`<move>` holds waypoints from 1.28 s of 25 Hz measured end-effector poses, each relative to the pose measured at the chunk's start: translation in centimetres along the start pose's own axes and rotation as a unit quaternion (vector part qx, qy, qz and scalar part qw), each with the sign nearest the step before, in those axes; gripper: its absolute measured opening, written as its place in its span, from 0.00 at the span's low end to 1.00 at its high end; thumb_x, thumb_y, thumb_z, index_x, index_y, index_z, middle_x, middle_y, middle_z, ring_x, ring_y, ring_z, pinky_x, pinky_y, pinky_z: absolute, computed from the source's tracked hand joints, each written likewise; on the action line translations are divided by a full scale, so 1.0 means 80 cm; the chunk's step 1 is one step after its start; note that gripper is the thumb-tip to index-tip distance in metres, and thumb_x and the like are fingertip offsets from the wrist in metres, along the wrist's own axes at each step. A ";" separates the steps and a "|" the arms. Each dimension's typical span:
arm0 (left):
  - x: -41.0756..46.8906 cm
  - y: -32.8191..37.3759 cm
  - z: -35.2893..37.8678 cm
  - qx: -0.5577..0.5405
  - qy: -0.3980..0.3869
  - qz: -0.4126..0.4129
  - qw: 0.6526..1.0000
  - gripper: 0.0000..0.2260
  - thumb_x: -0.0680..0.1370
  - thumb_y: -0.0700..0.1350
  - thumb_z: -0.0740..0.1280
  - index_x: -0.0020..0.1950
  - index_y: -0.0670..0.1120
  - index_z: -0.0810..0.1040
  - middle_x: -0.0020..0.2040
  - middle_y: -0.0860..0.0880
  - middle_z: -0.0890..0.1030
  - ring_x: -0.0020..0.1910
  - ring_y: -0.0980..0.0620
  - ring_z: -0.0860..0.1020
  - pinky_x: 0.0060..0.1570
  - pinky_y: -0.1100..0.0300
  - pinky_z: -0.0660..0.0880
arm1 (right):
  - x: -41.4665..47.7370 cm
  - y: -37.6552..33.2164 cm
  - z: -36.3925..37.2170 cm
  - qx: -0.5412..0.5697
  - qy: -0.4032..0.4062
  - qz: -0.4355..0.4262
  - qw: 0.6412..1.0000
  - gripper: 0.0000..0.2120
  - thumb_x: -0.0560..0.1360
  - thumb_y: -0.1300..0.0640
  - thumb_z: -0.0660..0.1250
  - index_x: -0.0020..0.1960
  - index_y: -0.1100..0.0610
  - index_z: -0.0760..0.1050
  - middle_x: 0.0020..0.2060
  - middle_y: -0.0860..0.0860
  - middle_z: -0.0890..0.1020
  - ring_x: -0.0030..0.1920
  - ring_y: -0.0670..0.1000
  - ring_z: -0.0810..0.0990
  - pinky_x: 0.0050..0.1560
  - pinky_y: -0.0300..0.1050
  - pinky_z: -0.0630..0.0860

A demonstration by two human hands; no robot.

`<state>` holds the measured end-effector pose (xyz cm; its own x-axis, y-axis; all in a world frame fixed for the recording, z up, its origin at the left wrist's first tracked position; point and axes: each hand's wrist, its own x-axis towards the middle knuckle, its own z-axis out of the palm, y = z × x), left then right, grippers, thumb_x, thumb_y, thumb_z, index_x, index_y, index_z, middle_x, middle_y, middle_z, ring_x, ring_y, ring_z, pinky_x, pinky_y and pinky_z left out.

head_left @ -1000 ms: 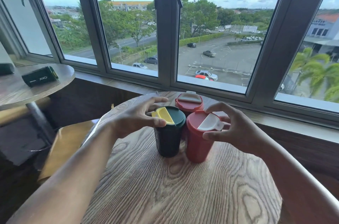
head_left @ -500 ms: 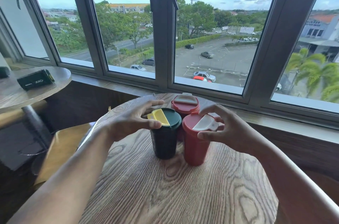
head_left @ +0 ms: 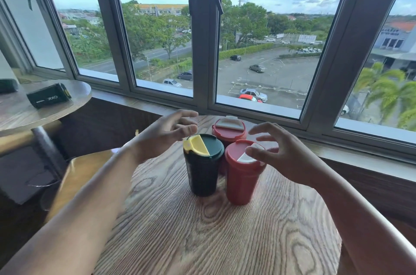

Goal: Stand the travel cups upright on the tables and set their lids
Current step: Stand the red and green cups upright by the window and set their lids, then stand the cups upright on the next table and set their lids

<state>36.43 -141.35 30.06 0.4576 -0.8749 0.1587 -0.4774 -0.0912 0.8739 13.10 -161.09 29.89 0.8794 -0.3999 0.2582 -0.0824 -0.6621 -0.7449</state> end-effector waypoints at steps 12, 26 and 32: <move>-0.020 0.018 -0.086 0.392 0.103 0.063 0.912 0.24 0.80 0.59 0.64 0.74 0.51 0.71 0.76 0.51 0.70 0.75 0.51 0.67 0.69 0.54 0.64 | 0.085 -0.108 0.049 -0.188 0.025 -0.134 0.973 0.18 0.72 0.40 0.70 0.58 0.48 0.76 0.57 0.46 0.74 0.56 0.45 0.73 0.54 0.40 0.66; -0.205 -0.107 -0.356 0.417 0.191 -0.022 0.888 0.17 0.78 0.56 0.65 0.64 0.50 0.77 0.62 0.49 0.82 0.62 0.47 0.78 0.60 0.48 0.75 | 0.209 -0.305 0.350 -0.221 -0.050 -0.177 0.958 0.16 0.72 0.43 0.72 0.56 0.50 0.78 0.52 0.52 0.76 0.49 0.54 0.78 0.48 0.45 0.71; -0.272 -0.154 -0.451 0.406 0.230 -0.074 0.881 0.15 0.78 0.53 0.68 0.63 0.49 0.78 0.60 0.48 0.83 0.59 0.46 0.81 0.50 0.59 0.71 | 0.261 -0.357 0.478 -0.151 -0.065 -0.157 0.974 0.14 0.70 0.44 0.73 0.52 0.49 0.78 0.51 0.49 0.77 0.50 0.50 0.79 0.48 0.43 0.72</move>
<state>59.39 -104.04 32.40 0.7261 -0.5569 0.4032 -0.6813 -0.6617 0.3130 51.74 -126.28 33.03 0.9335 -0.0768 0.3502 0.0837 -0.9030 -0.4213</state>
